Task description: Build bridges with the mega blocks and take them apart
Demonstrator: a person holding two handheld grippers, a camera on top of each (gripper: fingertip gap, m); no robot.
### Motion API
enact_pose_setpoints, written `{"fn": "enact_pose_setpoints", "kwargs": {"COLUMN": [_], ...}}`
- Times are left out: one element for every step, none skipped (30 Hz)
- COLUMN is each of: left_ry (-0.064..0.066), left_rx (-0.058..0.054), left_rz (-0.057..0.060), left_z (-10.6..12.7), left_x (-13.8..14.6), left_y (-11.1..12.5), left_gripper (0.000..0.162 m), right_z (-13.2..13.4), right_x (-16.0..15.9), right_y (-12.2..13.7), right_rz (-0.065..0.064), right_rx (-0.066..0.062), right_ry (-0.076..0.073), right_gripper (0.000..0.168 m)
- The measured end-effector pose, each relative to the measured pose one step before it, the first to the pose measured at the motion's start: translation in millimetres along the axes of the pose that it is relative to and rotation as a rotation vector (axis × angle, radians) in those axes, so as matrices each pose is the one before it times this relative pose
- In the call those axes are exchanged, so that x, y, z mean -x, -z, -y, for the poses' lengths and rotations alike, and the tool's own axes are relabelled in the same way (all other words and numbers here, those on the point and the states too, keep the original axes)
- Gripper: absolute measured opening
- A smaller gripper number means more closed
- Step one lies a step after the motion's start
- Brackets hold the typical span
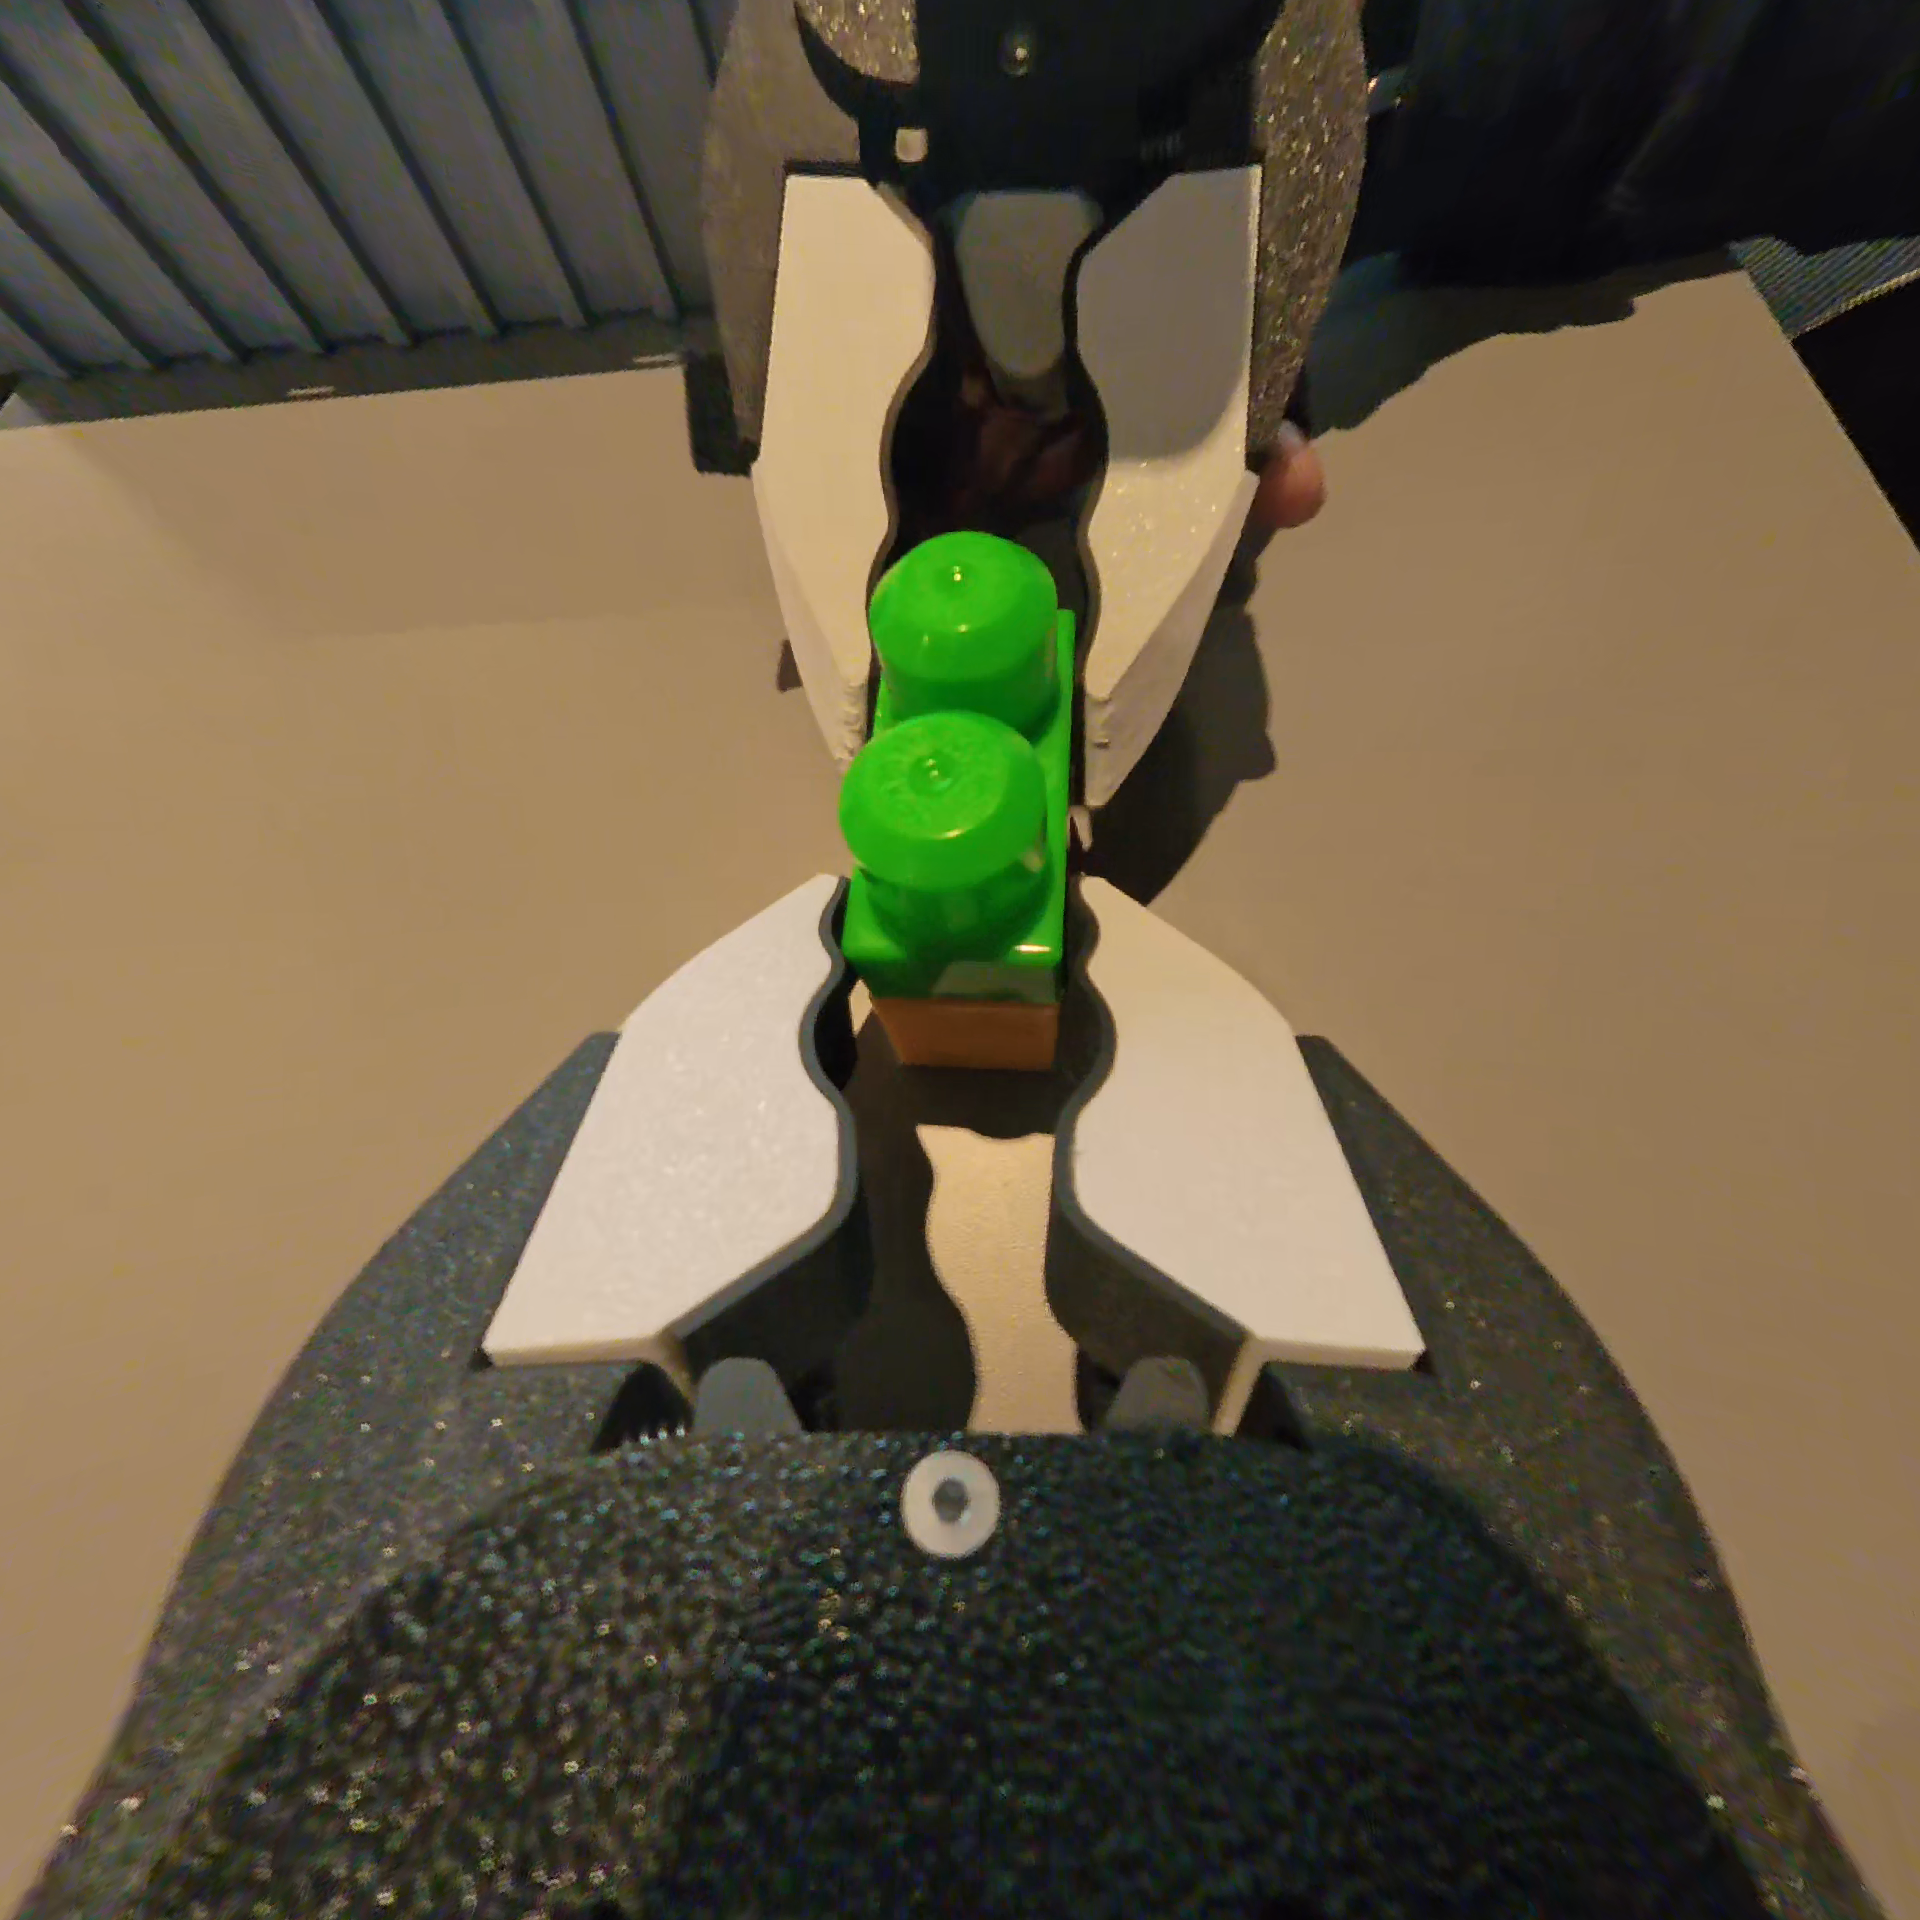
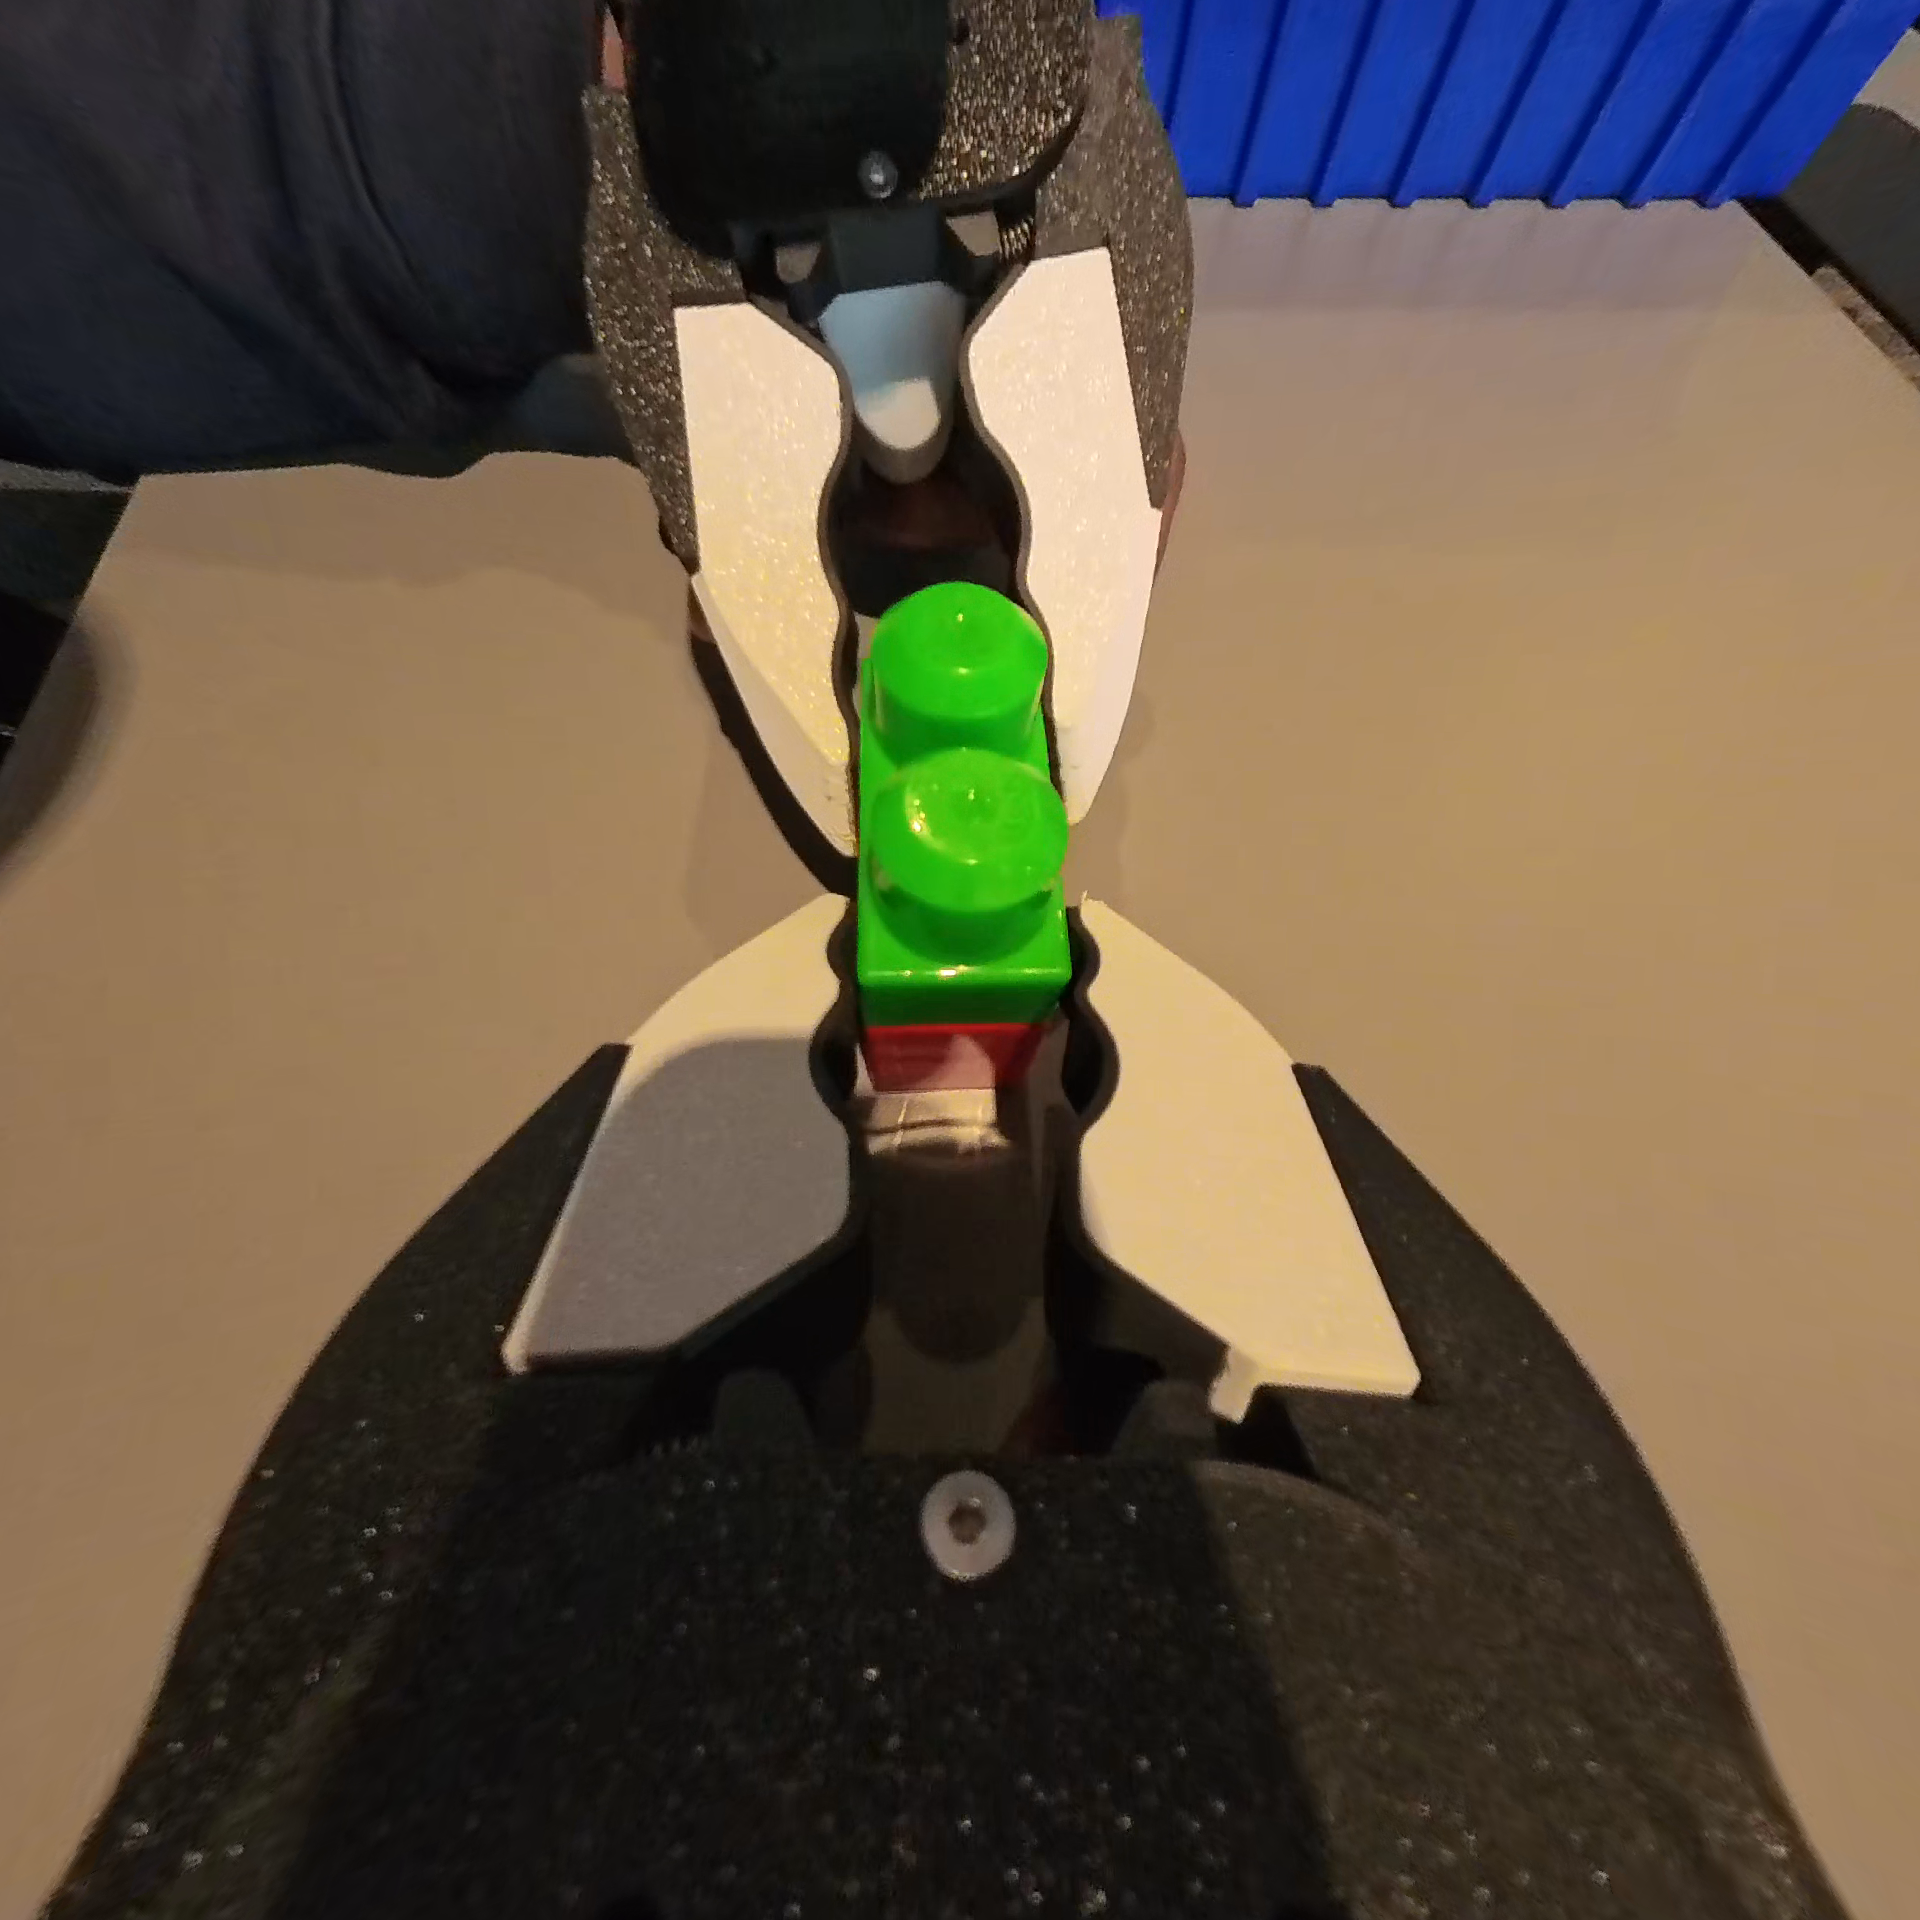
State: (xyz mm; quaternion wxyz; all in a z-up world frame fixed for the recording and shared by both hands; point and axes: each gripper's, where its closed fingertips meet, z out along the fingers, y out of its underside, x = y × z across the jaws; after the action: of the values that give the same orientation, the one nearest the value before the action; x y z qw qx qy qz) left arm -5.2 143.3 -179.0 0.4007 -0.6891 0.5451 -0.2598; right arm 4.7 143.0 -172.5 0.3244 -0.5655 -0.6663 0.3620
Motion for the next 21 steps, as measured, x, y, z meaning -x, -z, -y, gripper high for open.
{"fn": "enact_pose_setpoints", "kwargs": {"left_ry": [-0.0004, -0.0003, -0.0021, 0.0038, 0.0101, 0.0056, 0.0036, 0.0003, -0.0011, 0.0000, -0.0017, -0.0028, -0.0010, 0.0000, -0.0041, -0.0122, -0.0125, -0.0005, 0.0123, 0.0165, 0.0071], "left_rx": [0.0008, 0.0005, -0.0011, 0.0006, 0.0015, 0.0008, 0.0007, 0.0023, 0.0040, -0.0010, 0.0003, 0.0002, 0.0007, 0.0059, 0.0135, 0.0155, 0.0105, -0.0027, -0.0127, -0.0169, -0.0170], "left_rz": [0.0010, 0.0008, 0.0007, -0.0002, 0.0016, -0.0007, -0.0016, -0.0080, 0.0029, 0.0014, -0.0007, 0.0016, 0.0061, 0.0076, 0.0038, -0.0022, -0.0016, -0.0073, -0.0212, -0.0159, 0.0015], "left_z": [0.08, 0.03, 0.03, 0.03, 0.38, 0.44, 0.58, 0.37, -0.56, -0.13, 0.11, 0.11, -0.16, -0.66, -1.69, -2.81, -3.15, -1.85, -0.75, -0.10, 0.62], "left_x": [-0.09, -0.12, -0.06, -0.35, -0.16, -0.42, -0.61, -1.56, -0.02, 0.16, -0.25, 0.03, 0.70, 0.89, 0.26, -0.44, -0.17, -0.47, -1.60, -0.75, 1.31], "left_y": [0.00, -0.07, -0.05, -0.49, -1.01, -0.98, -0.96, -0.97, -0.33, 0.14, -0.17, -0.14, -0.19, -0.61, -0.83, 0.14, 2.19, 4.27, 5.21, 4.40, 2.59], "left_gripper": [0.037, 0.037, 0.037, 0.037, 0.037, 0.037, 0.037, 0.037, 0.036, 0.036, 0.036, 0.036, 0.036, 0.036, 0.037, 0.042, 0.045, 0.046, 0.045, 0.043, 0.040], "right_z": [-0.06, -0.03, 0.06, -0.77, -4.65, -7.91, -6.45, -0.64, 0.02, -0.12, -0.25, -0.19, -0.11, 0.07, 0.01, 0.10, 0.56, 1.50, 1.68, 1.60, 1.37], "right_x": [-0.08, 0.06, 0.00, -0.29, -0.68, -0.37, 1.08, 0.81, -2.15, 0.05, 0.27, 0.01, -0.25, -0.48, -0.47, -0.26, -0.31, -0.68, -0.43, -0.50, -0.07], "right_y": [0.09, 0.01, 0.15, 0.03, -1.38, -3.47, -3.85, -2.22, -1.06, -0.20, 0.24, -0.01, -0.13, -0.25, -0.13, 0.46, 1.21, 1.90, 1.96, 1.79, 1.34], "right_rz": [-0.0009, -0.0012, -0.0009, -0.0027, -0.0081, -0.0094, -0.0024, -0.0089, -0.0242, 0.0041, 0.0066, 0.0010, -0.0009, -0.0009, 0.0002, 0.0029, 0.0074, 0.0083, 0.0111, 0.0095, 0.0096], "right_rx": [0.0001, 0.0003, -0.0005, 0.0060, 0.0297, 0.0483, 0.0468, 0.0155, 0.0056, 0.0006, -0.0005, 0.0007, 0.0010, 0.0013, 0.0007, -0.0024, -0.0093, -0.0169, -0.0180, -0.0167, -0.0131], "right_ry": [-0.0003, -0.0015, -0.0071, -0.0072, 0.0003, 0.0070, 0.0101, 0.0174, 0.0074, -0.0103, -0.0051, -0.0011, -0.0024, -0.0055, -0.0047, -0.0073, -0.0137, -0.0172, -0.0193, -0.0171, -0.0123], "right_gripper": [0.037, 0.037, 0.037, 0.037, 0.043, 0.057, 0.057, 0.044, 0.042, 0.041, 0.040, 0.040, 0.040, 0.039, 0.039, 0.039, 0.040, 0.040, 0.040, 0.040, 0.040]}}
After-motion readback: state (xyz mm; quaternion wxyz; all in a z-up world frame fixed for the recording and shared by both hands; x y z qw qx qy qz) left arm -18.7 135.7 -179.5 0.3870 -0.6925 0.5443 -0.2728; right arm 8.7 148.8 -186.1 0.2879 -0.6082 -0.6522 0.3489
